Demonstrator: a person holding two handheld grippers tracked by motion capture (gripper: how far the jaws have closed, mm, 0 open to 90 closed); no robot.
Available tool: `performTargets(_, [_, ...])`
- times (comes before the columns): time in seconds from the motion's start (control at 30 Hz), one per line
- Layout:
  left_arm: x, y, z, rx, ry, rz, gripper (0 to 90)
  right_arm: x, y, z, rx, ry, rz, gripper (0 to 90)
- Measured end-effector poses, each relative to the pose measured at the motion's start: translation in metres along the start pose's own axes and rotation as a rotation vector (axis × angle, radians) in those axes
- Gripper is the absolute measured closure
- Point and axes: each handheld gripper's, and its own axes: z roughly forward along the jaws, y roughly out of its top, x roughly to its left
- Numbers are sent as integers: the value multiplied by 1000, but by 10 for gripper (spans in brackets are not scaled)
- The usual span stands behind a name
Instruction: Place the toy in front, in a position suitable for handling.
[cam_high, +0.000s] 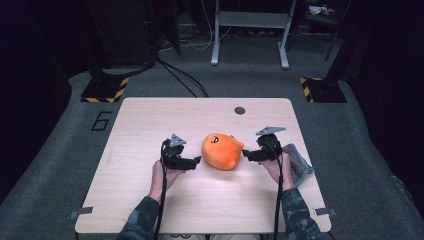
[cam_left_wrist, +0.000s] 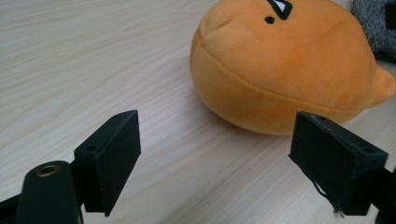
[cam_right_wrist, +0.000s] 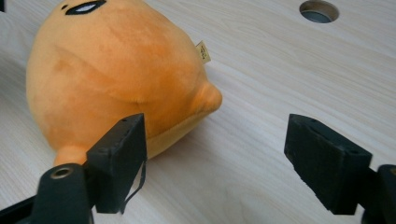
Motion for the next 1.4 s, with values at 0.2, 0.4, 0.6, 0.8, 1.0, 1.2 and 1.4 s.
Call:
performTargets(0.2, [-5,7,19,49,-39,40,213,-1,5,13,25,24,-44,265])
performTargets(0.4, [-5,6,31,47,-101,39,344,-6,3,28,52,110,-69,368])
performTargets(0.6, [-6,5,37,28,-131,61,511,-11,4,36,62,204,-43,492])
performTargets(0.8, [-9,3,42,8,-127,68,618,-5,9,42,89,217,-68,644])
performTargets(1.0, [-11,-3,41,-28,-90,87,745,3,4,42,50,200,-61,803])
performTargets(1.2, [-10,4,36,-47,-71,119,812,16,8,26,4,120,-52,852])
performTargets(1.4, [-3,18,29,-68,-103,137,811,39,17,2,-22,12,-34,854])
